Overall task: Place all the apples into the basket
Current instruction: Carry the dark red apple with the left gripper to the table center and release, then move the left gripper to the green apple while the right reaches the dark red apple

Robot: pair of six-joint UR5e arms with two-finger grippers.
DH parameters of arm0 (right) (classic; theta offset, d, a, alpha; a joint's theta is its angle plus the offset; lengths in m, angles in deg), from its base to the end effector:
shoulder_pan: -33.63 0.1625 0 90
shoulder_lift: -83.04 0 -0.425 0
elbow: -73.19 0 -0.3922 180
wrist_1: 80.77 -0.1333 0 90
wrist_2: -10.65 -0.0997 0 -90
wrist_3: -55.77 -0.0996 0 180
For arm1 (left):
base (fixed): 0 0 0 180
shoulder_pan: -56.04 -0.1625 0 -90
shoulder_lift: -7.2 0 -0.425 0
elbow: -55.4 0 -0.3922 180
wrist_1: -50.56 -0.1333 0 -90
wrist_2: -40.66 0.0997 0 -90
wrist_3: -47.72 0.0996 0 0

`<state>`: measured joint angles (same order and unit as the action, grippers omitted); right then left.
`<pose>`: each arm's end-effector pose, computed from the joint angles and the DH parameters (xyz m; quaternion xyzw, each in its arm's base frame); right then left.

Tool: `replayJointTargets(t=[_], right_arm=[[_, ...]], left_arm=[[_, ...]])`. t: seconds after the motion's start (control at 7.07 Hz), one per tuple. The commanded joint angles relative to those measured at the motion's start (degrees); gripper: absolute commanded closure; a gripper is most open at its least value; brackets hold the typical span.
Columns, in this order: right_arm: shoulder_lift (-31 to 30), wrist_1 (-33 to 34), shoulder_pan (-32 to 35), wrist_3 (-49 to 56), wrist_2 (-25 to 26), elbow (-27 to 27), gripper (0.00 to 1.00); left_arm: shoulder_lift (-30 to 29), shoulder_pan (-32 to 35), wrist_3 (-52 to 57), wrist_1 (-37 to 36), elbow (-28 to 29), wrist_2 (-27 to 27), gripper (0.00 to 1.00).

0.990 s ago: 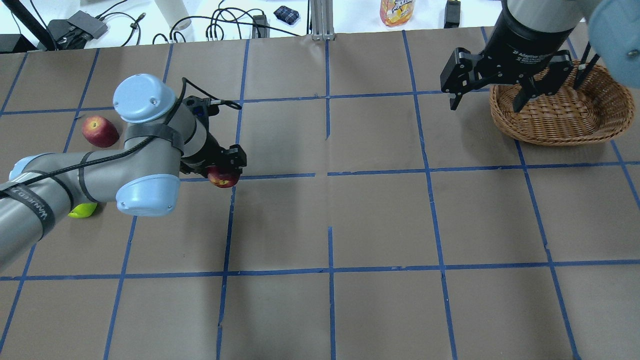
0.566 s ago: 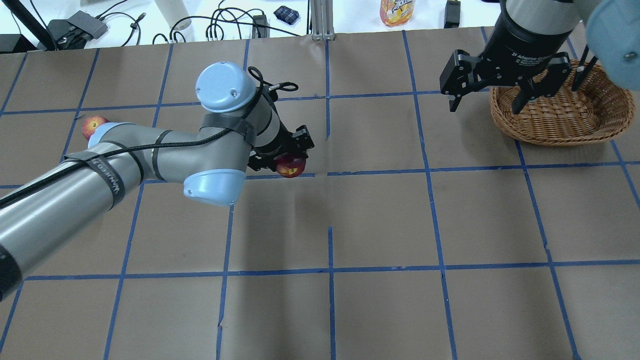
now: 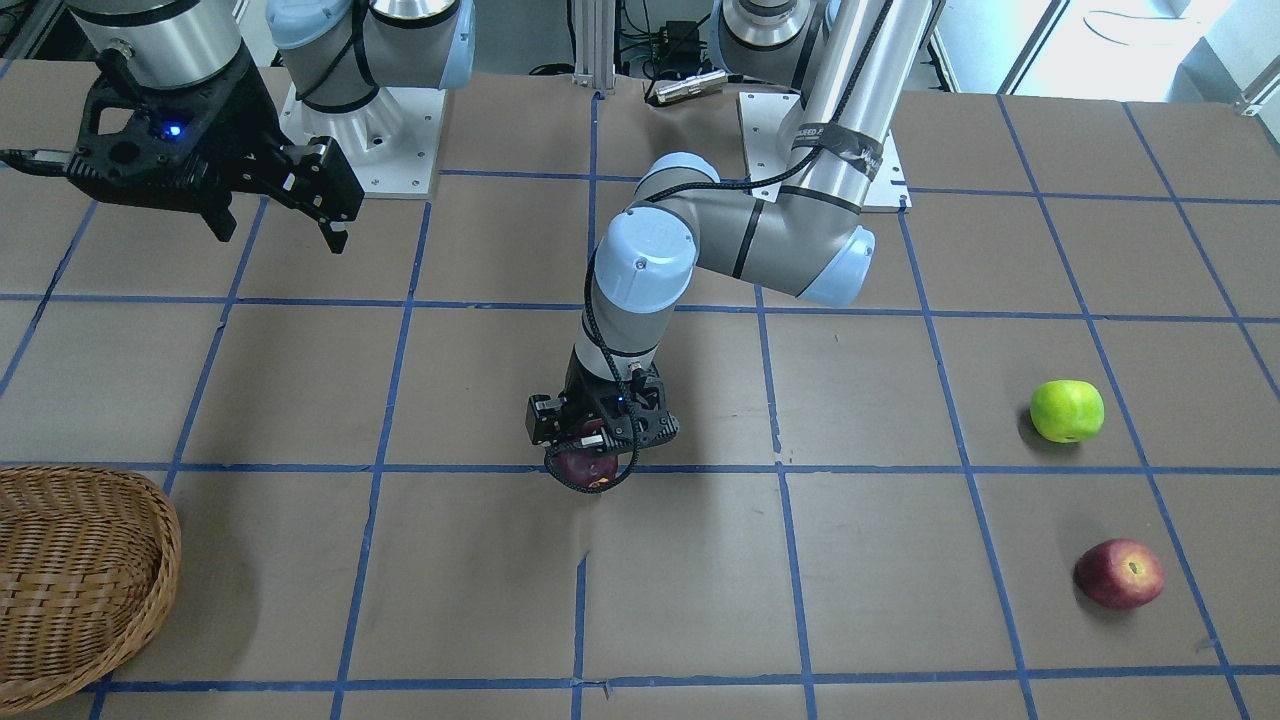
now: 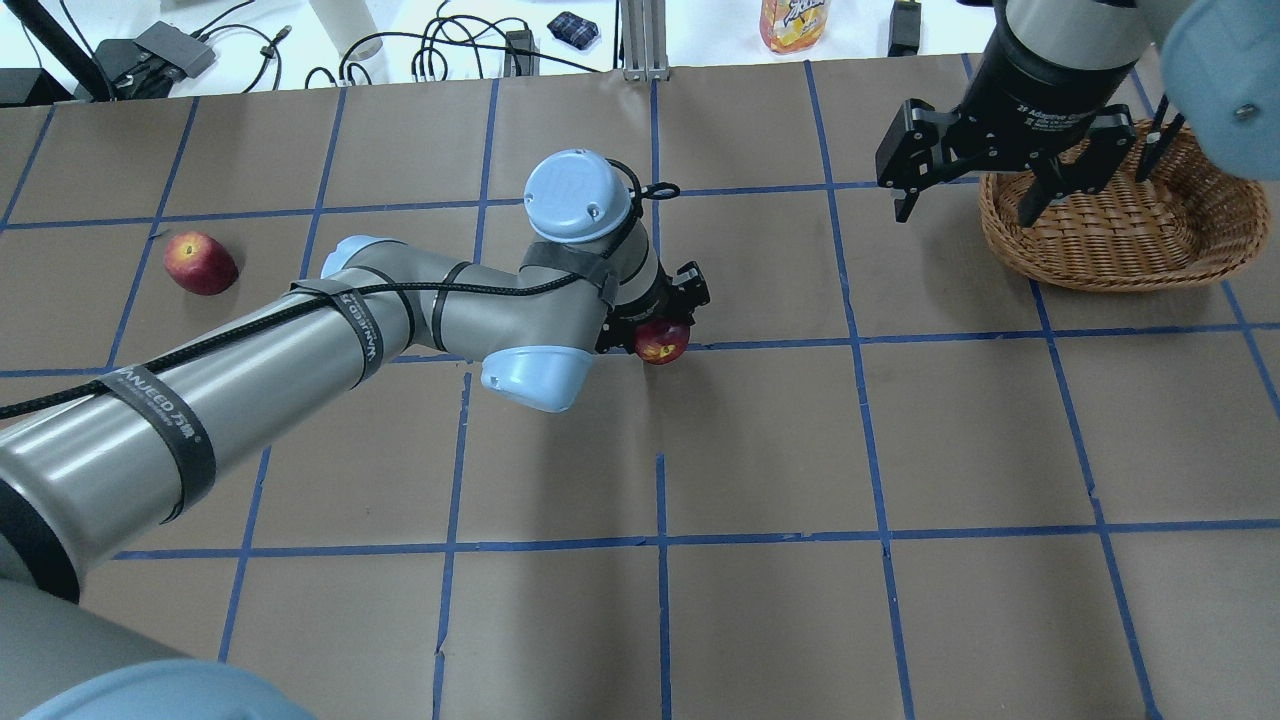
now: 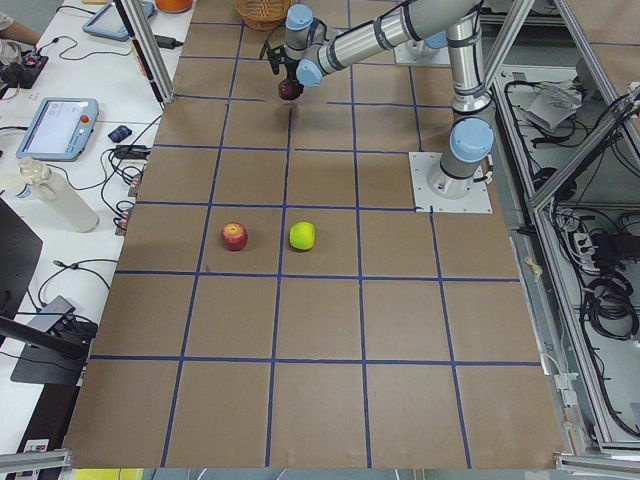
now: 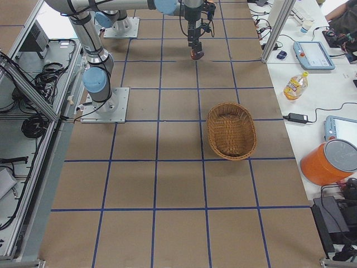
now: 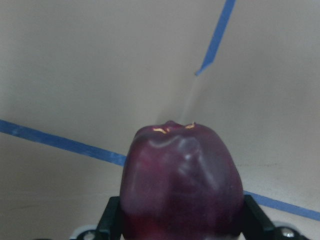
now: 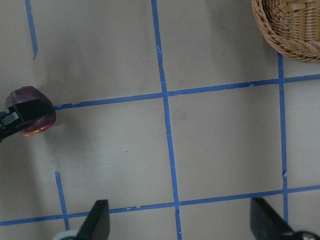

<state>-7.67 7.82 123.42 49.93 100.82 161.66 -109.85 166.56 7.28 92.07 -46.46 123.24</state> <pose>0.1312 -0.4883 0.5047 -0.0528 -0.9986 0.0073 0.0011 -0.3518 -0.5231 0.2139 0.1667 -0.9804 0.0391 0.0978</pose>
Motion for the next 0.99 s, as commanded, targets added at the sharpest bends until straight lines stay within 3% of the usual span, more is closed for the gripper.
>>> replayJointTargets(t=[0.0, 0.42, 0.71, 0.85], right_arm=[[0.80, -0.09, 0.03, 0.03, 0.01, 0.56, 0.00], [0.80, 0.00, 0.29, -1.02, -0.16, 1.70, 0.00], [3.25, 0.69, 1.26, -0.15, -0.95, 1.53, 0.00], [6.31, 4.53, 3.87, 0.81, -0.87, 1.53, 0.00]], left_arm=[[-0.55, 0.23, 1.85, -0.29, 0.69, 0.21, 0.00], [4.44, -3.88, 5.87, 1.11, 1.31, -0.84, 0.00], [10.59, -11.15, 21.82, 14.16, 1.93, -0.40, 0.00], [12.79, -15.98, 30.42, 18.21, 1.50, -0.14, 0.00]])
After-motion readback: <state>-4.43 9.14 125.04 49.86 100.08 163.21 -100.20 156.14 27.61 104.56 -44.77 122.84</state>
